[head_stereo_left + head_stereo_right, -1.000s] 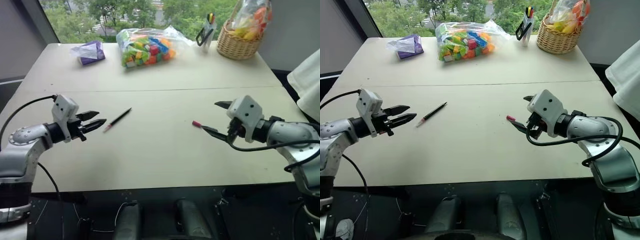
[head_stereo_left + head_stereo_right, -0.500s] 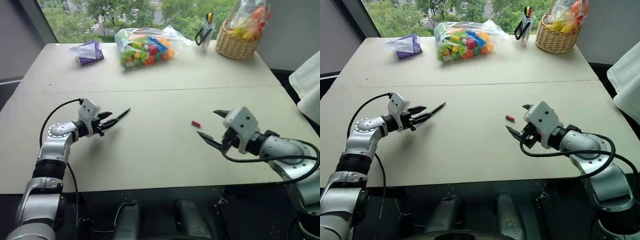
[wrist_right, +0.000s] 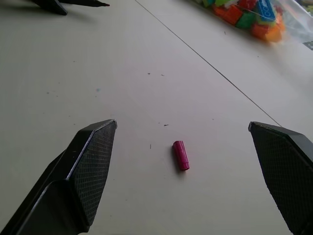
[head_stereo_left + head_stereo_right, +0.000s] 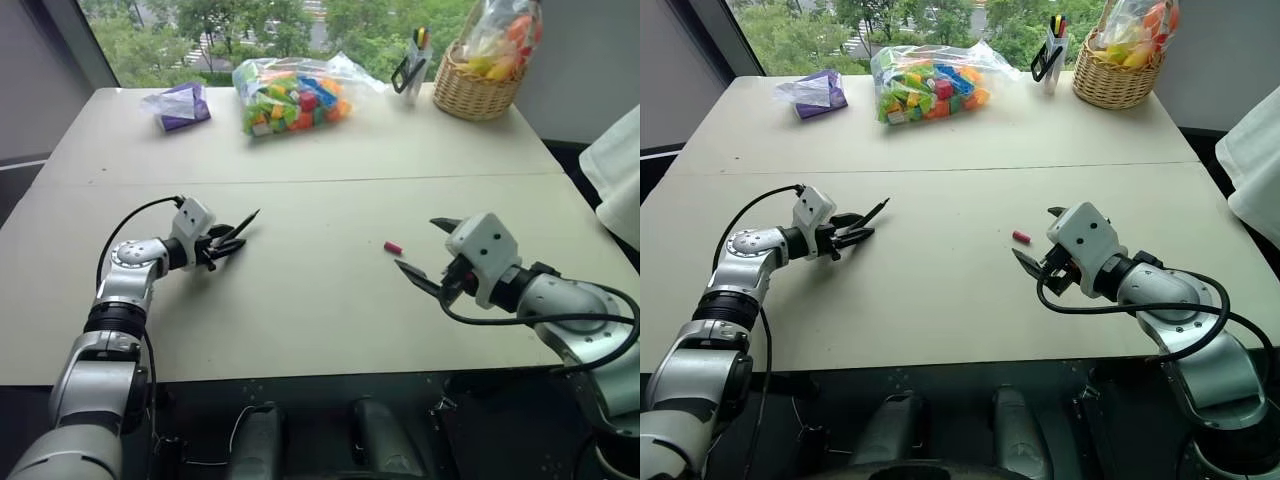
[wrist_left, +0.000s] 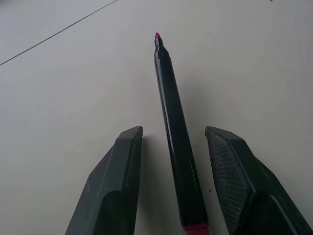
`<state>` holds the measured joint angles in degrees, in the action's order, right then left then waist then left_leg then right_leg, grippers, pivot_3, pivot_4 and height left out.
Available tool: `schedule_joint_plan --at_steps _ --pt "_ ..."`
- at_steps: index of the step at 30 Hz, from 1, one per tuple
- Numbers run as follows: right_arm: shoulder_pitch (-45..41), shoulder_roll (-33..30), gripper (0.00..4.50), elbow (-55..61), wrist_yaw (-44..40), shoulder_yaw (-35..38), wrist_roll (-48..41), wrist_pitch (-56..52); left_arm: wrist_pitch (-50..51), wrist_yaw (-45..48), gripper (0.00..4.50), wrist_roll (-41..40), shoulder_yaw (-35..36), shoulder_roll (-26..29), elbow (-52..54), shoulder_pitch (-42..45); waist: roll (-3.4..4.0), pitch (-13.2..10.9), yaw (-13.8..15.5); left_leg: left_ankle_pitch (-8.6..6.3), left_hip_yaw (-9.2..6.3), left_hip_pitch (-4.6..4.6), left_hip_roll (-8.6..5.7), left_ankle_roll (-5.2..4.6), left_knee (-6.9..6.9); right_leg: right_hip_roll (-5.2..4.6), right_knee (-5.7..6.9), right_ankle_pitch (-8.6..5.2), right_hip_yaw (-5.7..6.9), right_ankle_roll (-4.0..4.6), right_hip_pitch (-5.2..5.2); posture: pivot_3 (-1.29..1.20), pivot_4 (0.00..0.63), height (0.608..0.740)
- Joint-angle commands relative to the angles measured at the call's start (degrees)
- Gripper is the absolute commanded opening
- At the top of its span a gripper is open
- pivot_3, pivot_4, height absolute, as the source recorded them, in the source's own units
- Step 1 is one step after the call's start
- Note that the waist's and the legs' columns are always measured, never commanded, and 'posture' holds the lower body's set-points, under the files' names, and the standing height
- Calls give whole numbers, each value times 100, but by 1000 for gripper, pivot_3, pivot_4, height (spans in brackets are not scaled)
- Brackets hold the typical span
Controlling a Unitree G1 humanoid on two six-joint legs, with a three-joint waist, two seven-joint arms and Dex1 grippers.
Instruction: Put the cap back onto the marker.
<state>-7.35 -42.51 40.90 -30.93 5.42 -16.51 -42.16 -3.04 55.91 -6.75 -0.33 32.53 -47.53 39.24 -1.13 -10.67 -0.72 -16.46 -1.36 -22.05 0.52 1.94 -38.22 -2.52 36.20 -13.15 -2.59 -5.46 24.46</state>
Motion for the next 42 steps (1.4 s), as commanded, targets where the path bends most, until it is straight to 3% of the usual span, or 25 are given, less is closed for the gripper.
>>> schedule_joint_plan --at_steps 1,28,42 --pt "-105 -23 4449 153 38 97 26 57 113 100 2138 191 -119 68 -186 -33 0 1 0 0 0 0 0 0 0 0 1 0 0 0 0 0 150 740" --pt "-420 24 4449 -152 25 -234 136 260 1041 474 2138 64 29 437 392 334 -1 0 -9 0 -2 -2 1 0 0 2 2 0 1 0 1 0 150 740" --pt "-403 -2 4449 -150 13 -210 131 271 749 306 2138 141 -11 113 170 502 -2 0 -1 0 -3 -4 1 0 -1 2 1 0 1 0 2 0 150 740"
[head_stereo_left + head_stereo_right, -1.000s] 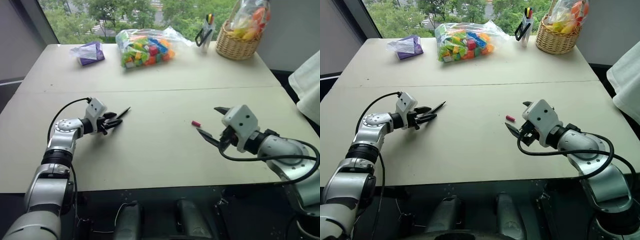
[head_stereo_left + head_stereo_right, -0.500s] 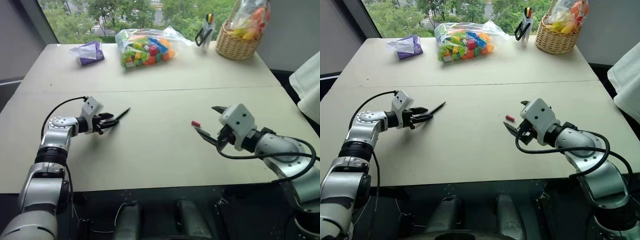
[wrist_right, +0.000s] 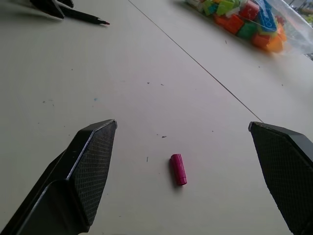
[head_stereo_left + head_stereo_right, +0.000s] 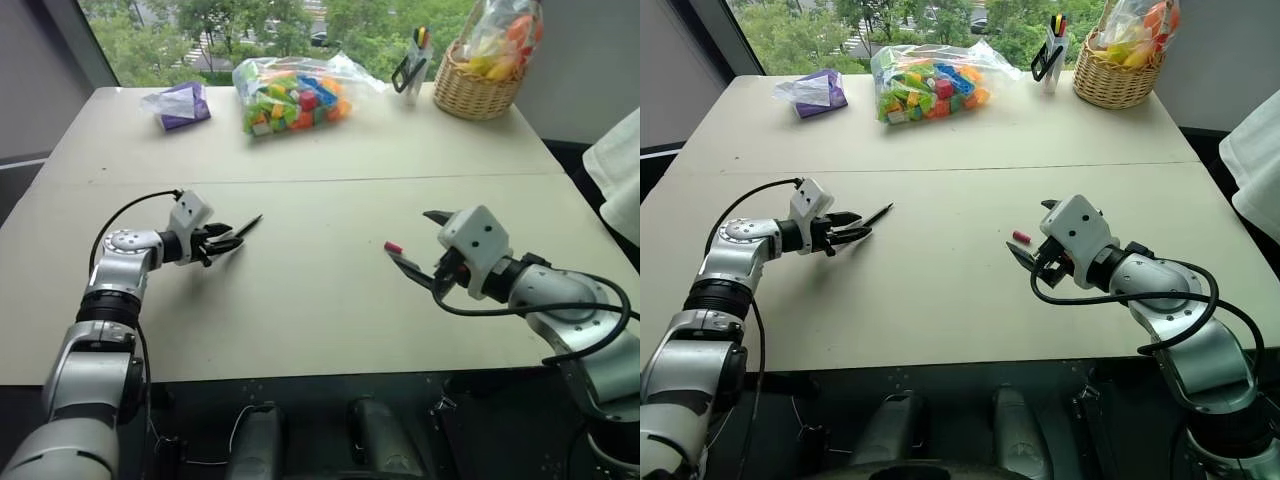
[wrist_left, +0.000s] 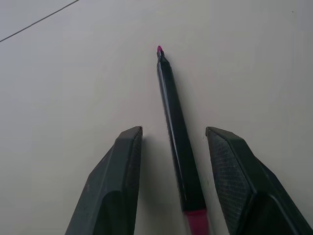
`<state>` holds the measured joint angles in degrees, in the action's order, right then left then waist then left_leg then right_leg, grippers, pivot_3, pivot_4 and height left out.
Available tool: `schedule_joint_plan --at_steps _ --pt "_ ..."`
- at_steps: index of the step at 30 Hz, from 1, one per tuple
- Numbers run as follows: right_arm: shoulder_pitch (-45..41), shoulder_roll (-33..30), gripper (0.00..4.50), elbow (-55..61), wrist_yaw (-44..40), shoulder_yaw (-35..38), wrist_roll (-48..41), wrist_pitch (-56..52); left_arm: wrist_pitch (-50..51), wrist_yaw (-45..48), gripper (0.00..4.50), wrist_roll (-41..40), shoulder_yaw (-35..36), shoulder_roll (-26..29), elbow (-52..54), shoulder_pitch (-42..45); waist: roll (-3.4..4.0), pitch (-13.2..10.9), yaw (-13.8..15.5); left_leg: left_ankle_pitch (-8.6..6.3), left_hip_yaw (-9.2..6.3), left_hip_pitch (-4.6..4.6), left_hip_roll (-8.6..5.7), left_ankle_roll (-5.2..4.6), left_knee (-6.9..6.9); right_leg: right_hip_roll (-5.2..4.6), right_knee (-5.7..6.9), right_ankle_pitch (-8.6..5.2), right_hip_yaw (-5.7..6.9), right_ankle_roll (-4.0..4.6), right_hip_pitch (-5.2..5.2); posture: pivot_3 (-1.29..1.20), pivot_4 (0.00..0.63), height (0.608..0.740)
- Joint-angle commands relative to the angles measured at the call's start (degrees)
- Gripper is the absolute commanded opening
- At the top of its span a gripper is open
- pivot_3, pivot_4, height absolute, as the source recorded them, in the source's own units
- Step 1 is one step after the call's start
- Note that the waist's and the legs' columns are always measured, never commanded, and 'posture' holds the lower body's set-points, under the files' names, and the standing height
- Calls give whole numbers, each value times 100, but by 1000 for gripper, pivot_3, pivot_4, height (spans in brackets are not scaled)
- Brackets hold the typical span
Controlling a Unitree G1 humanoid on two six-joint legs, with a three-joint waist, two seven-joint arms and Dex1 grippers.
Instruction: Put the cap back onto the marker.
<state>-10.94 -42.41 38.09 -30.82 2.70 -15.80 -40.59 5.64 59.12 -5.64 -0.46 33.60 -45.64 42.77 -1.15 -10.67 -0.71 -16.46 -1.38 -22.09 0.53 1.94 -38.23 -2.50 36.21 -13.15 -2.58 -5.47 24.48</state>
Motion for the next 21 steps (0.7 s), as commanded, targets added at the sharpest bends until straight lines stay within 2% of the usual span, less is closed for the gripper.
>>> schedule_joint_plan --at_steps 1,21 --pt "-37 -16 4449 144 3 69 58 106 -116 -3 2138 40 -11 -9 -28 148 0 0 -2 0 0 0 0 0 0 0 0 0 0 0 0 0 150 740" --pt "55 -95 4449 213 -30 134 34 68 284 116 2138 220 -136 112 71 -48 0 0 -19 0 -1 1 0 0 0 1 1 0 0 0 2 0 150 740"
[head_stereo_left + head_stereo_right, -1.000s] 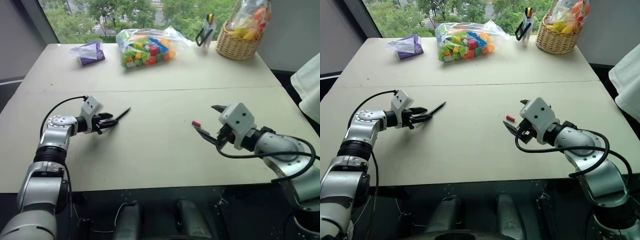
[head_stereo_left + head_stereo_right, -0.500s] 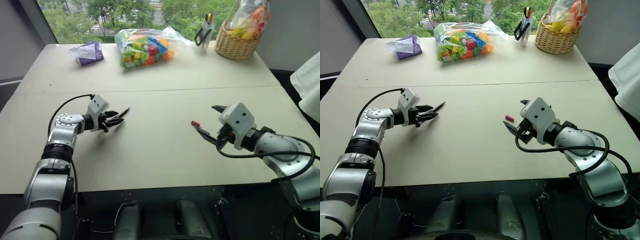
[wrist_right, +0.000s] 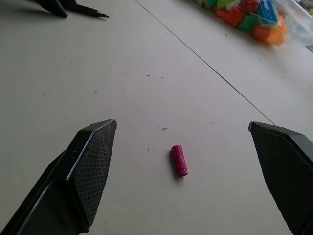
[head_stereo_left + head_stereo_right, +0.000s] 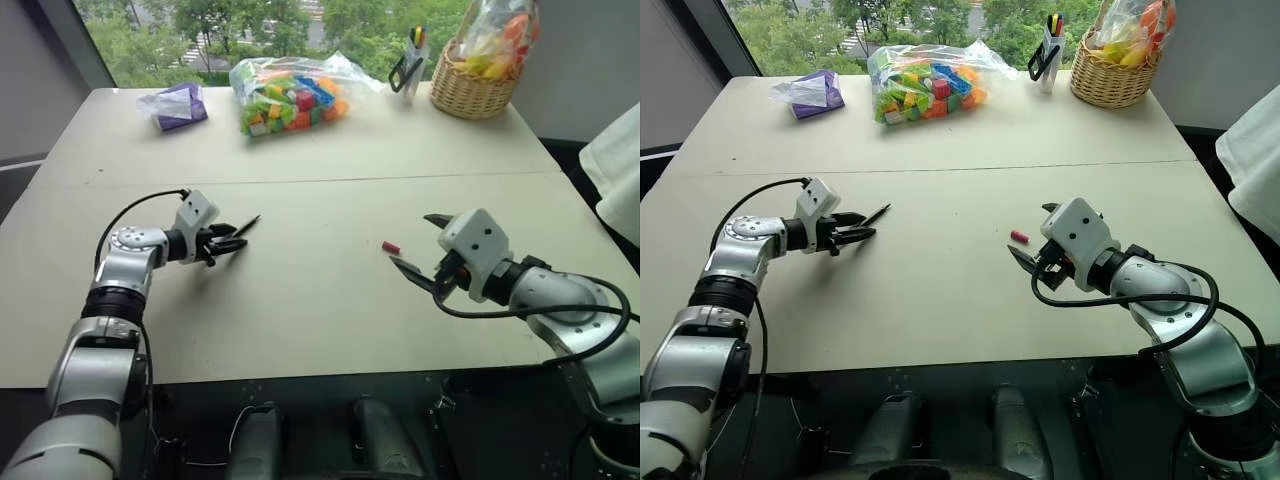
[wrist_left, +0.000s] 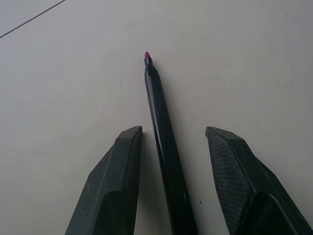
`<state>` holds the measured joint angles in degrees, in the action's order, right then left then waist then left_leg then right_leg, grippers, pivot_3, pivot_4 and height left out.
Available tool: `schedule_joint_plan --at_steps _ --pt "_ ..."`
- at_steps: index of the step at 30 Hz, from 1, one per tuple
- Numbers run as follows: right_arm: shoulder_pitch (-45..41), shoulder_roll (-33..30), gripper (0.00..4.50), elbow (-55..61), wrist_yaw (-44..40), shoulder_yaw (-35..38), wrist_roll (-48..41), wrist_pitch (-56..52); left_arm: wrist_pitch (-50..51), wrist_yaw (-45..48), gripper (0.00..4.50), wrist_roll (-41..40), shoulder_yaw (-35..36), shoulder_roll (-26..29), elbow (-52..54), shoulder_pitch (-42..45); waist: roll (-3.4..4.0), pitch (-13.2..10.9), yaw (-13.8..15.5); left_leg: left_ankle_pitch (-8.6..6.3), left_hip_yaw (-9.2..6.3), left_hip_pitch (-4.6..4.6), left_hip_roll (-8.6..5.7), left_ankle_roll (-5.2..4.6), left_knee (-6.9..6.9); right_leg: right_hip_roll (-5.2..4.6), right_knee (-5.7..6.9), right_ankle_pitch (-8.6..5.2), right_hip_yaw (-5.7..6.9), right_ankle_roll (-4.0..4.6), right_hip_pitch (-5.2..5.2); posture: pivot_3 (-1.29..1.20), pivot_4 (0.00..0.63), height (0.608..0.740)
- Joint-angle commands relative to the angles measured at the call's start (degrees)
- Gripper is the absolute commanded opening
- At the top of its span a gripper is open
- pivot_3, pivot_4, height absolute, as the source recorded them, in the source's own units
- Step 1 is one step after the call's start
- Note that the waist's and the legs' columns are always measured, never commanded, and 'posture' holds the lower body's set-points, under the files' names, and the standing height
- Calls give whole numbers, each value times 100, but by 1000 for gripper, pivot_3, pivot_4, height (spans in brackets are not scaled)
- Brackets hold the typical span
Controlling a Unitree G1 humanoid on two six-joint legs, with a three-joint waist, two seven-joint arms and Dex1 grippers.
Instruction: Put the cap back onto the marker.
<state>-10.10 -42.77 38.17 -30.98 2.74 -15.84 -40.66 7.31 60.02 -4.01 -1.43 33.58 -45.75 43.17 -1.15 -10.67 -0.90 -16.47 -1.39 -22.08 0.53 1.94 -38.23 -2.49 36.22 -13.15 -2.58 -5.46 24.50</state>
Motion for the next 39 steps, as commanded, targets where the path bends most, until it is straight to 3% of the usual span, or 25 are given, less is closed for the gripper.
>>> schedule_joint_plan --at_steps 1,3,5,6,17,24,32,39 --pt "-27 -64 4487 206 -20 129 41 77 149 24 1882 51 -34 112 95 -104 0 0 0 0 0 0 0 0 0 0 0 0 0 0 0 0 150 740" --pt "-22 -69 4500 208 -28 129 47 79 195 14 1244 44 -27 112 125 -132 0 0 2 0 0 0 0 0 0 0 0 0 0 0 0 0 150 740" --pt "-27 -76 4500 204 -35 133 52 78 236 20 226 41 -32 120 150 -165 0 0 8 0 0 0 0 0 0 0 0 0 0 0 0 0 150 740" --pt "-31 -80 4500 201 -37 135 54 76 244 22 70 42 -36 126 152 -179 0 0 8 0 0 0 0 0 0 0 0 0 0 0 0 0 150 740" --pt "-21 -109 4500 120 -57 125 54 115 163 98 70 -28 -7 159 401 -247 0 0 3 0 0 1 0 0 0 0 0 0 -1 0 0 0 150 740" --pt "67 110 4500 -338 -187 222 -171 290 543 315 70 -303 141 296 1443 -303 -3 -2 10 0 0 -2 0 0 0 -1 0 0 0 0 0 0 150 740" --pt "-222 203 4500 -2080 -944 -3 -130 1144 1491 301 70 -831 209 460 3550 -930 -2 -2 5 0 0 -2 0 0 -1 -3 0 0 -1 0 0 0 150 740" --pt "-1180 572 4500 -4081 -1370 -302 101 1974 2043 -15 70 -1141 291 505 4611 -1387 1 -3 -29 0 2 5 4 0 0 2 2 0 -2 1 0 0 150 740"
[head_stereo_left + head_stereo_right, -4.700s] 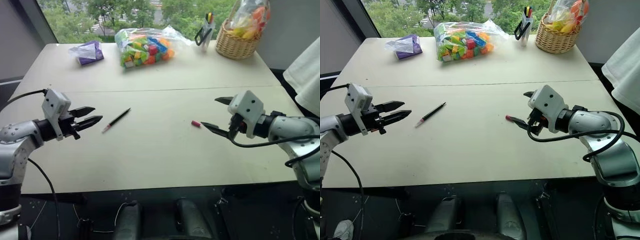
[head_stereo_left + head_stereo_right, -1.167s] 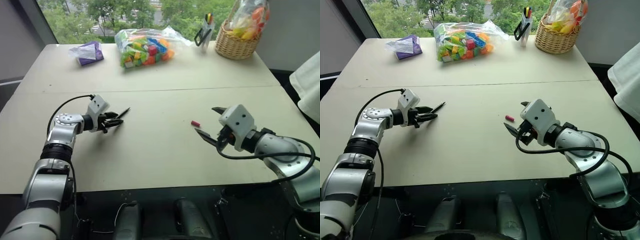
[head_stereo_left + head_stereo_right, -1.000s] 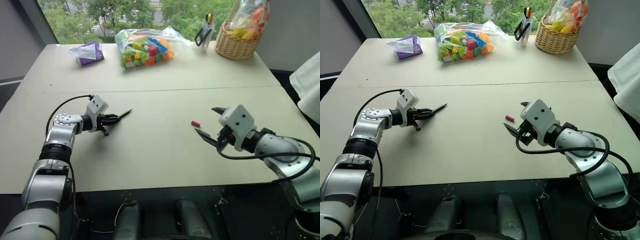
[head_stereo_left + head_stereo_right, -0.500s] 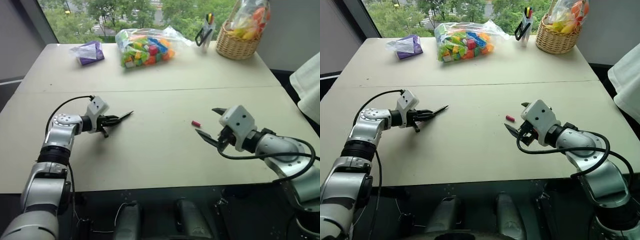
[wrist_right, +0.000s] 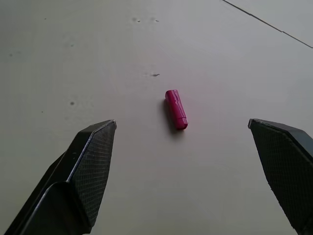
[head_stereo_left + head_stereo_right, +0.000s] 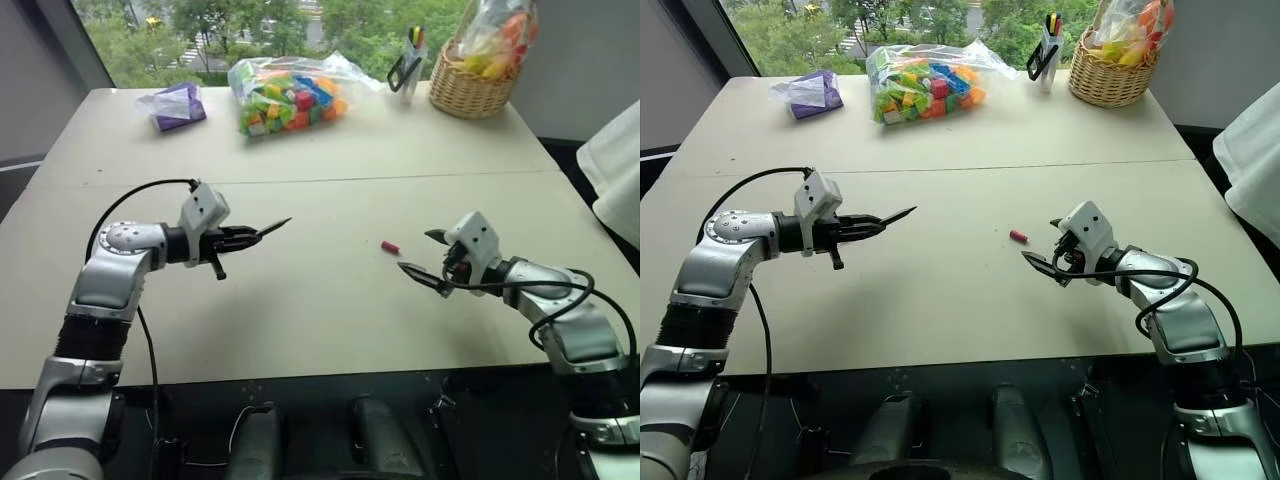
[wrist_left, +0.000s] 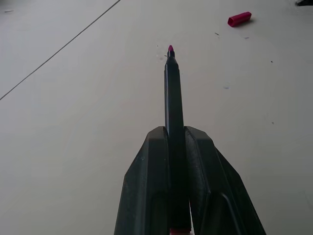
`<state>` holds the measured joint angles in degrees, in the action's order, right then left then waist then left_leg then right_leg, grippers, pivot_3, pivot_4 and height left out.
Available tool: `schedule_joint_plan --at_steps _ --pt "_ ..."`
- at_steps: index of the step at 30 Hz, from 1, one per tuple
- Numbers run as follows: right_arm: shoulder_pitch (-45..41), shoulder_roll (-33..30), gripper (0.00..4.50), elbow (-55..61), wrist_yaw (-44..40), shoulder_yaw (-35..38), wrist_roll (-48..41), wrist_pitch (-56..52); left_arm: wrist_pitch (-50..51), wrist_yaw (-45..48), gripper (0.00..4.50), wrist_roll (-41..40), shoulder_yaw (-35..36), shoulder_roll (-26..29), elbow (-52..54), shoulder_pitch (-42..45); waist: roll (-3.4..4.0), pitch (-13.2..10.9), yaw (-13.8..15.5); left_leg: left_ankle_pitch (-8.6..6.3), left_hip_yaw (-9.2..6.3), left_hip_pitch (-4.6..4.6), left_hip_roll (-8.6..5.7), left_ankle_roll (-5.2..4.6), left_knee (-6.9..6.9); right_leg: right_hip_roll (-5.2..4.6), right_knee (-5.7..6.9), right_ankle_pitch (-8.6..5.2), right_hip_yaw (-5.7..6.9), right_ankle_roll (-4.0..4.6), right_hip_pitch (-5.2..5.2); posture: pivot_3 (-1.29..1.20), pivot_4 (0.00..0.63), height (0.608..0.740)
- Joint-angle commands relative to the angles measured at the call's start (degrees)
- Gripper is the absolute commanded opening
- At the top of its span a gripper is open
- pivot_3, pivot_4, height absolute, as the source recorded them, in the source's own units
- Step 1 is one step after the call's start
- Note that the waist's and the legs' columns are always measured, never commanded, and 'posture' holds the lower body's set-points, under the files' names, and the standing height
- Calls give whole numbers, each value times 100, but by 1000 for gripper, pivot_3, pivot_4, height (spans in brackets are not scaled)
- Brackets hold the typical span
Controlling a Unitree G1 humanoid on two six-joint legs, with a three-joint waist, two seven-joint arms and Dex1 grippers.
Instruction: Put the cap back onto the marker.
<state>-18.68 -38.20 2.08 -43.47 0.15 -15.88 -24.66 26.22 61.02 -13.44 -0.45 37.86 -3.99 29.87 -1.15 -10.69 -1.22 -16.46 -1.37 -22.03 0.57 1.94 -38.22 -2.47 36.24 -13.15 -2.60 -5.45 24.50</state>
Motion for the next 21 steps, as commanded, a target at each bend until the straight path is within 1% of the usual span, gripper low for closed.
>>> schedule_joint_plan --at_steps 1,4,8,14,21 --pt "-436 170 4500 -697 -164 -100 173 497 210 -157 70 -237 209 81 533 -99 1 -1 9 0 0 -1 0 0 0 0 1 0 0 0 0 0 150 740" --pt "-734 410 4500 -1298 -246 -225 283 763 333 -247 70 -353 238 94 738 -197 1 -1 11 0 0 -1 -1 0 0 -2 0 0 1 0 0 0 150 740" --pt "-863 605 4500 -1792 -362 -354 447 1060 403 -274 70 -417 223 174 921 -295 2 -1 34 0 -1 -3 -2 0 0 -3 0 0 1 0 0 0 150 740" --pt "-845 714 4500 -2262 -434 -386 565 1322 432 -315 70 -485 243 262 1033 -362 2 -1 21 0 0 -1 -5 0 0 -7 0 0 1 0 0 0 150 740" --pt "-860 834 4500 -2510 -421 -408 625 1504 395 -349 70 -505 202 300 1001 -344 1 0 11 0 0 8 -4 1 0 -6 2 1 0 0 -8 0 150 740"
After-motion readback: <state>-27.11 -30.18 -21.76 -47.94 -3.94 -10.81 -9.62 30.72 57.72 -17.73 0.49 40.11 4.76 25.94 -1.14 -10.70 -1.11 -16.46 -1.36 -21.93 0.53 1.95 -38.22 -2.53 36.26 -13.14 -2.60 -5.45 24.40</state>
